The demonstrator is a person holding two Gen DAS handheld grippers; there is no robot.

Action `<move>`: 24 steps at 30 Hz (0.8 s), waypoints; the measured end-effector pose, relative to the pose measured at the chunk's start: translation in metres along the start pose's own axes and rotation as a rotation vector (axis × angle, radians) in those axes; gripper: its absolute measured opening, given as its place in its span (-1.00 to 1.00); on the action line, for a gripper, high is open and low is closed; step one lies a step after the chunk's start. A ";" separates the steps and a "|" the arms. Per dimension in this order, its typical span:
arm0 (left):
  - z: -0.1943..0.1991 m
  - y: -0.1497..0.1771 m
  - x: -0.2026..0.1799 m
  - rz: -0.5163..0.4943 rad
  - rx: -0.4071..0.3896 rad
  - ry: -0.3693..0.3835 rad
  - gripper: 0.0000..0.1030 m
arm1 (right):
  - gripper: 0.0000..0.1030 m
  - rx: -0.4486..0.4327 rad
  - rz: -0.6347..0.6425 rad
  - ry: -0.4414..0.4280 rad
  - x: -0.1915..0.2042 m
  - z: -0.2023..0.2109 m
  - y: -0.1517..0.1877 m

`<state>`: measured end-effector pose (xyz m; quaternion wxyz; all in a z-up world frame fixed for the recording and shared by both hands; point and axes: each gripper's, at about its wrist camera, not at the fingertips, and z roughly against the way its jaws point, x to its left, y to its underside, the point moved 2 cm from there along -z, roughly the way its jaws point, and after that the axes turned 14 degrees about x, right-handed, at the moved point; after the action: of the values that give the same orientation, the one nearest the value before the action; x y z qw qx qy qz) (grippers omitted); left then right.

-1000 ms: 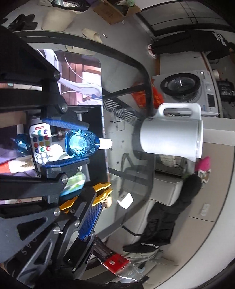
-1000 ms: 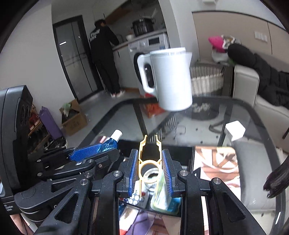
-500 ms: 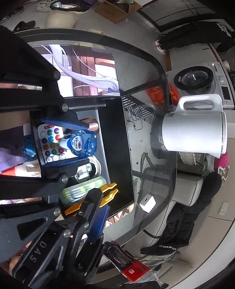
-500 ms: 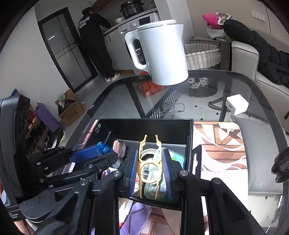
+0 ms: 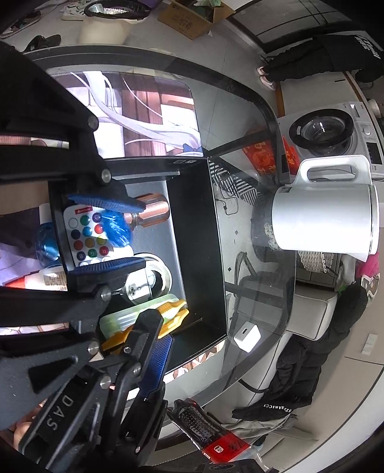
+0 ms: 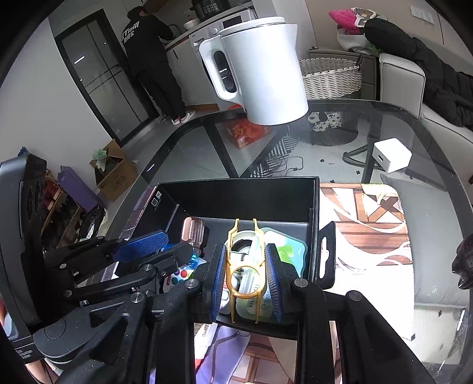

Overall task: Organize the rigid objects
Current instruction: 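Lower the blue bottle into the black box with the left tool while the right tool lowers the clip in, then open both tools and lift them out of the black box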

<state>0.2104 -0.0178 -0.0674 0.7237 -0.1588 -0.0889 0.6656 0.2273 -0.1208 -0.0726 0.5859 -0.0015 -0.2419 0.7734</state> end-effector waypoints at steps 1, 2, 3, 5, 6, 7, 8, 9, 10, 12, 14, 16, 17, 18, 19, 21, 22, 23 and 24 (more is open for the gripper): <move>0.000 0.000 0.000 0.002 -0.003 -0.002 -0.42 | -0.49 0.002 -0.001 -0.004 0.000 0.000 0.000; 0.000 0.000 0.001 0.003 -0.004 -0.004 -0.41 | -0.49 0.004 -0.002 -0.007 0.000 -0.001 0.000; 0.000 0.000 0.001 0.003 -0.003 -0.003 -0.41 | -0.49 0.005 -0.003 -0.009 0.000 -0.001 0.000; 0.000 0.000 0.001 0.003 -0.002 0.000 -0.38 | -0.49 0.003 -0.007 -0.008 0.000 -0.001 0.000; 0.000 0.000 0.001 0.004 -0.003 -0.003 -0.35 | -0.49 0.002 -0.008 -0.007 -0.001 -0.001 0.000; 0.001 0.001 0.001 0.007 -0.006 -0.006 -0.29 | -0.49 -0.002 -0.010 -0.005 -0.002 -0.001 0.000; 0.001 0.001 0.002 0.008 -0.009 -0.006 -0.25 | -0.49 -0.005 -0.010 -0.005 -0.002 0.000 0.000; 0.002 0.001 0.002 0.008 -0.012 -0.001 -0.24 | -0.49 -0.009 -0.010 -0.006 -0.002 0.001 0.000; 0.003 0.001 0.002 0.008 -0.015 0.003 -0.23 | -0.49 -0.014 -0.010 -0.006 -0.001 0.002 0.000; 0.005 0.002 0.003 0.007 -0.021 0.001 -0.23 | -0.49 -0.019 -0.004 -0.005 0.000 0.005 0.001; 0.007 0.002 0.003 0.007 -0.023 0.002 -0.23 | -0.49 -0.024 0.001 -0.002 0.001 0.006 0.002; 0.008 0.002 0.004 0.008 -0.024 0.005 -0.23 | -0.49 -0.027 0.003 -0.002 0.003 0.007 0.002; 0.008 0.002 0.004 0.007 -0.025 0.004 -0.23 | -0.49 -0.029 0.004 -0.003 0.003 0.008 0.003; 0.009 0.002 0.004 0.005 -0.028 0.003 -0.23 | -0.49 -0.032 0.004 -0.004 0.003 0.009 0.003; 0.010 0.003 0.004 0.005 -0.032 0.000 -0.23 | -0.49 -0.034 0.006 -0.007 0.004 0.010 0.004; 0.015 0.006 0.003 0.004 -0.053 -0.002 -0.23 | -0.49 -0.045 0.011 -0.008 0.006 0.014 0.006; 0.018 0.007 0.002 -0.004 -0.068 -0.010 -0.23 | -0.49 -0.053 0.015 -0.007 0.008 0.017 0.007; 0.021 0.008 0.001 -0.015 -0.085 -0.023 -0.22 | -0.49 -0.063 0.019 -0.006 0.009 0.019 0.008; 0.026 0.010 0.000 -0.026 -0.111 -0.039 -0.22 | -0.49 -0.077 0.023 -0.006 0.011 0.023 0.010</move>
<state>0.1922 -0.0142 -0.0465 0.7204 -0.1848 -0.1419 0.6533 0.2088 -0.1215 -0.0530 0.5758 -0.0247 -0.2733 0.7701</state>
